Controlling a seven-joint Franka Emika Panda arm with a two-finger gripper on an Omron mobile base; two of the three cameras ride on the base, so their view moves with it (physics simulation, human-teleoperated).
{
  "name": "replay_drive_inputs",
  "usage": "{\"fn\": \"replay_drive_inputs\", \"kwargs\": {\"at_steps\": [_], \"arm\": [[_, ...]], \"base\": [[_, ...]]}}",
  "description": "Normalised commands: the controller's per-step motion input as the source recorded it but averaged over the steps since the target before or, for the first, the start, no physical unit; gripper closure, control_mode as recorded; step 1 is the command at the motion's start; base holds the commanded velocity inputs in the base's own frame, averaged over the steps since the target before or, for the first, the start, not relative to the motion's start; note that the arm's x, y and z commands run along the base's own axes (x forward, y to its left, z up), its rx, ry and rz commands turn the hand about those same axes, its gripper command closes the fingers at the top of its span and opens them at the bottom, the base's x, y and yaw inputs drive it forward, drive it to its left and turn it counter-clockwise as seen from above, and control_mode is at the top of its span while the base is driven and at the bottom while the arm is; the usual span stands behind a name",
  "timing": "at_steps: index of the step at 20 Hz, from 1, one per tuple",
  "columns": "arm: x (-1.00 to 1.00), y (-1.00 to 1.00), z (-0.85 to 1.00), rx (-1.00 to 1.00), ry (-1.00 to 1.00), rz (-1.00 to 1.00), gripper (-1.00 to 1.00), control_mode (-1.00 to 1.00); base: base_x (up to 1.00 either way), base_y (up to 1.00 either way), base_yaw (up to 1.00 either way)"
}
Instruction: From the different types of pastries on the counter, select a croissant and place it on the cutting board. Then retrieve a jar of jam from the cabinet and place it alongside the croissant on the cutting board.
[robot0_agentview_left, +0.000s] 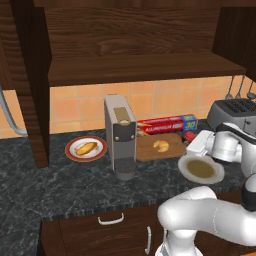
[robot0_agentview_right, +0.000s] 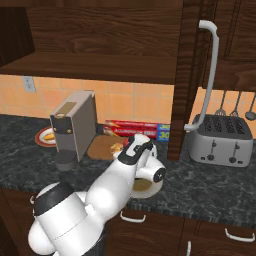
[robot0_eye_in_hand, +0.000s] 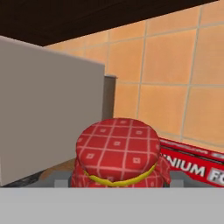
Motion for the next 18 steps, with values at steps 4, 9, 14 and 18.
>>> {"fn": "replay_drive_inputs", "kwargs": {"at_steps": [4,9,14,18], "arm": [[0.29,0.04,0.00,0.00,0.00,0.00,1.00,-1.00],[0.67,0.47,-0.01,-0.06,0.07,0.00,1.00,-1.00],[0.09,0.00,-0.08,0.00,0.00,0.01,1.00,-1.00],[0.40,-0.16,-0.30,0.02,0.00,0.02,1.00,-1.00]], "base": [[0.00,0.00,0.00],[0.00,0.00,0.00],[0.00,0.00,0.00],[0.00,0.00,0.00]]}}
